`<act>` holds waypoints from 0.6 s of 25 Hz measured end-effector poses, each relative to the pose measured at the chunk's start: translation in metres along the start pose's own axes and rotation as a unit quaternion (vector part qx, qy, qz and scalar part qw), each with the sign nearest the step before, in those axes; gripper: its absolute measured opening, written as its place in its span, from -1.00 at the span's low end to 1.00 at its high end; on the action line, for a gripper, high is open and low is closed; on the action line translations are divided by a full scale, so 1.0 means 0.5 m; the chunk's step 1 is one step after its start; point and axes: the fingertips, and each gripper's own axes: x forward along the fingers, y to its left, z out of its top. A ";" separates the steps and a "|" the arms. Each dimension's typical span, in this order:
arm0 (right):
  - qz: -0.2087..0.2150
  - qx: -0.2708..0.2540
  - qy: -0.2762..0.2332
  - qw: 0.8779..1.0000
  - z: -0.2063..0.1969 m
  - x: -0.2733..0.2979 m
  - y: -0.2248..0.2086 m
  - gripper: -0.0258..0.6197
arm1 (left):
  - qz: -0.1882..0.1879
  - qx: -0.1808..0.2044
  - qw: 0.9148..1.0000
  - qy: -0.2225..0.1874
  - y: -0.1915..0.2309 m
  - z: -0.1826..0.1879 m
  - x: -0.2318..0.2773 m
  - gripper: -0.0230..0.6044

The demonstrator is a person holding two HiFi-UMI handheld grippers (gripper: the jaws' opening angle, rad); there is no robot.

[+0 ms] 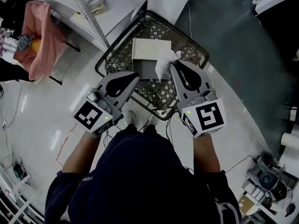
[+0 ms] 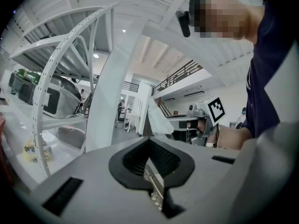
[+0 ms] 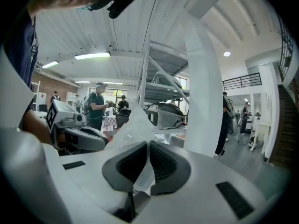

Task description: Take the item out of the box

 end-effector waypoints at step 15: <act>-0.001 0.003 -0.007 1.000 0.005 -0.051 0.020 -0.80 | 0.000 0.006 1.000 0.002 -0.046 -0.003 -0.014 -0.90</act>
